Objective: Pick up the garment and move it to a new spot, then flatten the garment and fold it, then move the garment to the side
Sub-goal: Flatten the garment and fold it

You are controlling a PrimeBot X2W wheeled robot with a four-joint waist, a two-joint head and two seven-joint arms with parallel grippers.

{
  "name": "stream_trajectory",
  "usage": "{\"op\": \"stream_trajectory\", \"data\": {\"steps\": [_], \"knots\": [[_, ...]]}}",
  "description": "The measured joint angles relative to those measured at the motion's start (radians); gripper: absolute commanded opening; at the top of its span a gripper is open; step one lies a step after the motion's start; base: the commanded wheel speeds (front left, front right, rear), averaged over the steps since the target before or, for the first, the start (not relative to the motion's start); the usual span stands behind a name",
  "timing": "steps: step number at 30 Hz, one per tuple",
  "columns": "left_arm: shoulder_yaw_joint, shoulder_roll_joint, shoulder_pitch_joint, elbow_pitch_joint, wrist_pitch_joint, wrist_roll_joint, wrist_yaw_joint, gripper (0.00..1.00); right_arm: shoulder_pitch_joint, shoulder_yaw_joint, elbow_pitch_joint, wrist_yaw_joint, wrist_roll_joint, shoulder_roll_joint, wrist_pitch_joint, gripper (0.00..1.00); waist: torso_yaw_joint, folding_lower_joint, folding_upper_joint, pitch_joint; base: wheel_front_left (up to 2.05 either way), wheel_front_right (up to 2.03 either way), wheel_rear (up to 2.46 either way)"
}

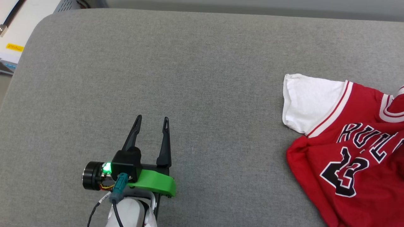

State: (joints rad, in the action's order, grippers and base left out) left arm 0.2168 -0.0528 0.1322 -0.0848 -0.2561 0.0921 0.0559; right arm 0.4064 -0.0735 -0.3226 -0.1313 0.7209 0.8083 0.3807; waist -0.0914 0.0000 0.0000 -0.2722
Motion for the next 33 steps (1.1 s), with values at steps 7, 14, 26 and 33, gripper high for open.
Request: {"op": "stream_trajectory", "data": {"steps": [7,14,26,33], "knots": [[0.011,0.000,0.024,0.001,0.000,0.010,0.007,1.00,0.155,-0.051,-0.226,0.000,-0.109,-0.146,0.055,0.00,-0.047,0.0000,0.0000,-0.045,0.00,0.00,0.00],[0.005,0.000,0.026,0.001,0.000,0.015,0.018,1.00,0.173,-0.103,-0.358,0.000,-0.105,-0.188,-0.001,0.00,-0.089,0.0000,0.0000,-0.061,0.00,0.00,0.00],[-0.028,0.000,0.010,0.000,0.000,0.004,0.017,1.00,0.150,-0.098,-0.355,0.000,-0.069,-0.175,-0.332,1.00,-0.049,0.0000,0.0000,0.006,0.00,0.00,0.00],[-0.049,0.000,-0.033,0.010,0.000,-0.012,0.008,1.00,0.041,-0.025,-0.032,0.000,-0.163,-0.232,-0.481,1.00,-0.005,0.0000,0.0000,0.067,0.00,0.00,0.00]]}}
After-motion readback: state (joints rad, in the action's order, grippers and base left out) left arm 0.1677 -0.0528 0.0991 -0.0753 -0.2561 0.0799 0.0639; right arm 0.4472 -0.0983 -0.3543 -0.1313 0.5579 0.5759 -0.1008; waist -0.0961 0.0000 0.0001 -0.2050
